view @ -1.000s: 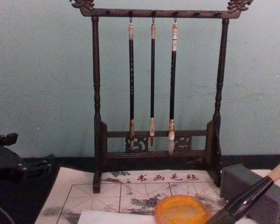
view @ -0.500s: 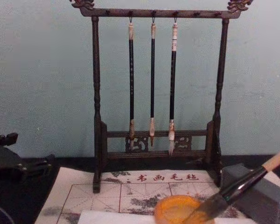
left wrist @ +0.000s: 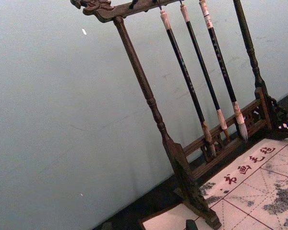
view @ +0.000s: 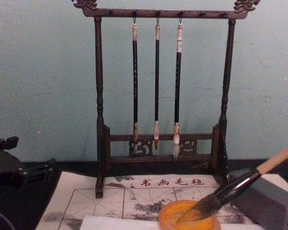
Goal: Pick up the brush from the inkstone, write on the paper, then place the brush back to its original position.
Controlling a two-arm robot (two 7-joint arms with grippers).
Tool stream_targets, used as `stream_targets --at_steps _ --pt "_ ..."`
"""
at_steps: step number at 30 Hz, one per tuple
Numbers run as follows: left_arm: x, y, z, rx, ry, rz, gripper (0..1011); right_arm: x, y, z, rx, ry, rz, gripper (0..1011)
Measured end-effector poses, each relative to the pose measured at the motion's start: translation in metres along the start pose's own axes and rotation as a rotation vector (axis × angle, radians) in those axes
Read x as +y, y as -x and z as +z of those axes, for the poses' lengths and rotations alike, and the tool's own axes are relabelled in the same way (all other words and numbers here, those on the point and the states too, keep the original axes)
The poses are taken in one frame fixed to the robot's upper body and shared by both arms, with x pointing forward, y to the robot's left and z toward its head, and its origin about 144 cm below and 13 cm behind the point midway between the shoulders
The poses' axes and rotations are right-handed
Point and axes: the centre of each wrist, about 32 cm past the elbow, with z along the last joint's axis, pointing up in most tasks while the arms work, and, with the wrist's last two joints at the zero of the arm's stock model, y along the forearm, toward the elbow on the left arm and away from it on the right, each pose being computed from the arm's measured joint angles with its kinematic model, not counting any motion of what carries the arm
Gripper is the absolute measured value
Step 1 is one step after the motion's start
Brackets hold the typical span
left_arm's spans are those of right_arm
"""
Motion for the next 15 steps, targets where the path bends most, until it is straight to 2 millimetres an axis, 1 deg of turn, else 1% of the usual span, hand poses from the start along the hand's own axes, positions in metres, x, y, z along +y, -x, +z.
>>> stream_targets --at_steps 15 --pt "0.0 0.0 0.0 0.0 0.0 0.0 1001 0.017 -0.007 -0.004 -0.002 -0.023 -0.031 183"
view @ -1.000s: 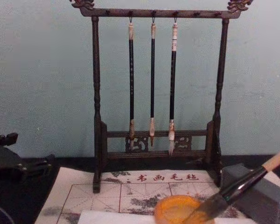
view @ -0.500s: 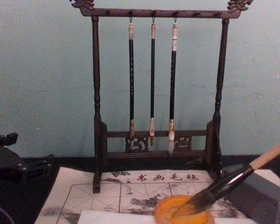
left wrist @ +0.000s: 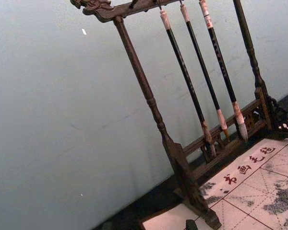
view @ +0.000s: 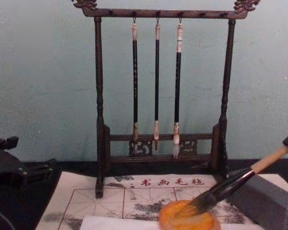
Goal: Pick up the brush from the inkstone, write on the paper, then place the brush back to its original position.
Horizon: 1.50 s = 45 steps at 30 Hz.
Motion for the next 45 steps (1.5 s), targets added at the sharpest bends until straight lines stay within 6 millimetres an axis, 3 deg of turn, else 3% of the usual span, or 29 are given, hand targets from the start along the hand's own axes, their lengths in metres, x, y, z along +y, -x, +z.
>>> stream_targets --at_steps 45 --pt "0.0 0.0 0.0 0.0 0.0 0.0 1001 0.0061 -0.0054 -0.0101 0.0 -0.005 -0.063 182"
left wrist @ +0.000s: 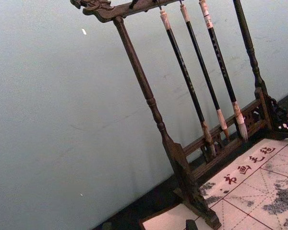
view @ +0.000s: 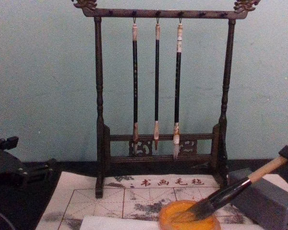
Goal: Pick up the brush from the inkstone, write on the paper, then place the brush back to its original position.
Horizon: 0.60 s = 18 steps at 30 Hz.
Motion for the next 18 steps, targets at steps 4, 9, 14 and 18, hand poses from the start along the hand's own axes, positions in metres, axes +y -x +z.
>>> stream_targets --at_steps 4,9,14,18 --pt "0.0 0.0 0.0 0.0 0.0 0.0 1001 -0.0005 -0.0009 -0.0007 0.01 -0.001 -0.008 183" --pt "0.0 0.0 0.0 0.0 0.0 0.0 1001 -0.0012 -0.0022 -0.0012 0.02 -0.001 -0.015 183" --pt "0.0 0.0 0.0 0.0 0.0 0.0 1001 -0.0016 -0.0031 -0.0015 0.026 0.0 -0.019 182" --pt "0.0 0.0 0.0 0.0 0.0 0.0 1001 -0.0018 -0.0035 -0.0015 0.031 0.0 -0.02 183"
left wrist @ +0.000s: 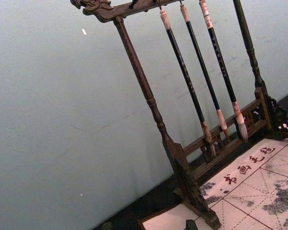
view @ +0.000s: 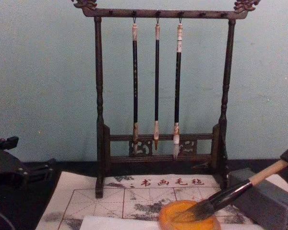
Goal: Pick up the brush from the inkstone, write on the paper, then place the brush back to its original position.
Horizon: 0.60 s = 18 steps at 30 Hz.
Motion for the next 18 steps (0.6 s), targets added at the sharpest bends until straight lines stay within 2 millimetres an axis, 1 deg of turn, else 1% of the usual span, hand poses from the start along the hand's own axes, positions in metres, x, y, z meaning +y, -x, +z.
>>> stream_targets --at_steps 18 --pt "0.0 0.0 0.0 0.0 0.0 0.0 1001 -0.0001 0.0 0.0001 -0.001 0.001 0.0 183"
